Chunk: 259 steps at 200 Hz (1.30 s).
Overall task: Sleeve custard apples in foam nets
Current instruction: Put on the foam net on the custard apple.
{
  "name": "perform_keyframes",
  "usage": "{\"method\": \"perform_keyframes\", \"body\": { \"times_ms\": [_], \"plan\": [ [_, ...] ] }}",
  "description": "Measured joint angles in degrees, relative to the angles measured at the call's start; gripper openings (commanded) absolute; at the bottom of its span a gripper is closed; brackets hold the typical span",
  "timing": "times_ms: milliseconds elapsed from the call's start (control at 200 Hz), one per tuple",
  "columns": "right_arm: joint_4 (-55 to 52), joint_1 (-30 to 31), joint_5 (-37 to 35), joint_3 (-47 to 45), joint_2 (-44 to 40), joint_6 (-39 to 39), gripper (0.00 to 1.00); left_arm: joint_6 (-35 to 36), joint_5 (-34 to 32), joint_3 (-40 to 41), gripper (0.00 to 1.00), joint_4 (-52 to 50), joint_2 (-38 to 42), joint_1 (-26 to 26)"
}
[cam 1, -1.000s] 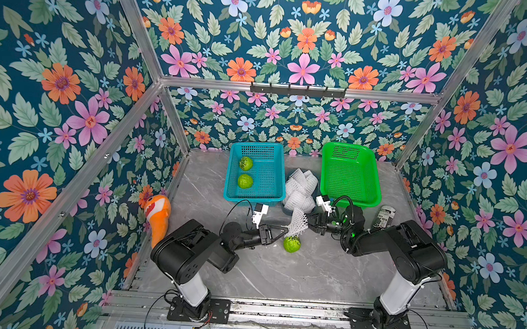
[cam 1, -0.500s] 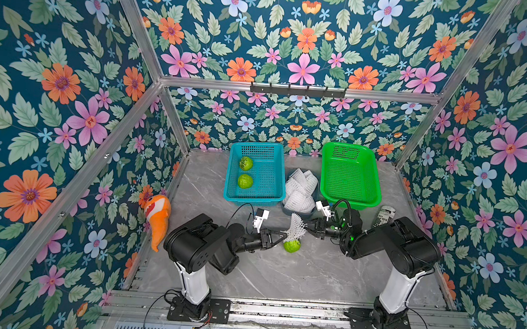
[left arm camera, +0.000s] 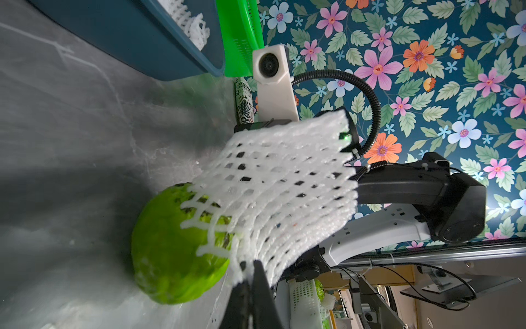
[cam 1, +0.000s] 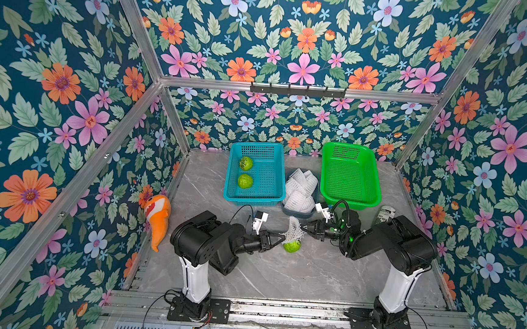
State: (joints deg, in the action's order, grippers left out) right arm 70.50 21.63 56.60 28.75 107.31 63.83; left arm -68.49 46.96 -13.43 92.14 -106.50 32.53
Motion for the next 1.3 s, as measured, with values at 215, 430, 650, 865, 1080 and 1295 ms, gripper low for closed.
{"method": "perform_keyframes", "body": {
  "times_ms": [215,430,650,865,1080,1295],
  "plan": [
    [-0.04,0.07,0.26,-1.60,-0.87,0.02,0.00,-0.22,0.92,0.33,0.00,0.00,-0.04,-0.07],
    [0.00,0.07,0.28,-2.99,-2.75,0.07,0.00,-0.63,1.42,0.33,0.00,0.02,0.39,-0.09],
    [-0.55,0.85,0.35,-3.28,-3.65,-1.07,0.00,-0.83,1.77,1.42,0.00,0.02,0.85,-0.09],
    [-1.66,1.73,0.13,-4.59,-2.73,-3.04,0.00,-0.61,2.43,1.92,0.00,0.02,-0.79,-0.04],
    [-1.44,1.84,-0.50,-5.29,-1.68,-4.02,0.00,-0.39,2.62,1.75,0.00,0.02,-2.08,-0.02],
    [-3.26,1.88,-1.31,-5.49,-2.38,-5.97,0.00,-0.15,2.64,1.77,0.00,0.07,-4.13,-0.02]
  ]
}}
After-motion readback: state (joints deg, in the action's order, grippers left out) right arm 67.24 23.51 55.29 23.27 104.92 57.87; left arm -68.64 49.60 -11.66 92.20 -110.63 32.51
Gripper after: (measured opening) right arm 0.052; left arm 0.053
